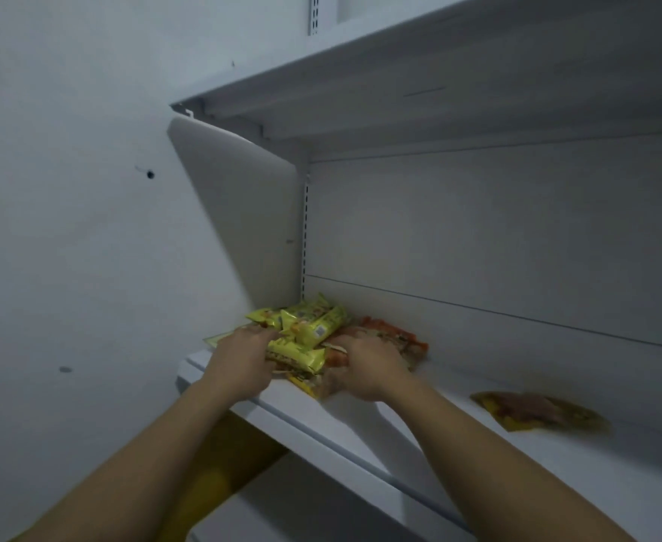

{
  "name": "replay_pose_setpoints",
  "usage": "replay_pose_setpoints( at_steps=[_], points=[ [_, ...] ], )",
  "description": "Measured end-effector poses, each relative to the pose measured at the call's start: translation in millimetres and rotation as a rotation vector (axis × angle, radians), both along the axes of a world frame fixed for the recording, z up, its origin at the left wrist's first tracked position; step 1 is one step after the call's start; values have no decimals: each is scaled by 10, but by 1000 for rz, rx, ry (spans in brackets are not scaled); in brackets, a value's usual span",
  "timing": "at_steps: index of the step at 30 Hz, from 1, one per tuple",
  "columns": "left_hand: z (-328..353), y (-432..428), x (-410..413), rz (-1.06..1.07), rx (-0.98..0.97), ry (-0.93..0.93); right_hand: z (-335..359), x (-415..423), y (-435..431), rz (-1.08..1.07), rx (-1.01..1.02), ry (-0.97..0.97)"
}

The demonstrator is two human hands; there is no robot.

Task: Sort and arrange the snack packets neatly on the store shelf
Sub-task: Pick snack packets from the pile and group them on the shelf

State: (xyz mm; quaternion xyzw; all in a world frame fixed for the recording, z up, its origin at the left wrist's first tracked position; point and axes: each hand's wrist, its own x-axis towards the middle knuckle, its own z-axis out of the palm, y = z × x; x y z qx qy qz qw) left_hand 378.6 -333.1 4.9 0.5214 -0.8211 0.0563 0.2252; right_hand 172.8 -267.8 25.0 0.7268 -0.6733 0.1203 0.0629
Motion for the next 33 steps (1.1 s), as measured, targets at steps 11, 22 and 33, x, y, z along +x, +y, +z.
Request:
replay_pose_setpoints(
  at_steps=[11,22,33],
  points=[
    [-51,-507,127,-16,-39,-14,-192,564,-588,-4,-70,113],
    [160,-600,-40,-162,-136,106,171,-37,-611,15,-134,-1217],
    [301,-468,-696,-285,5,242,148,-470,-379,8,-227,-1474]
  ],
)
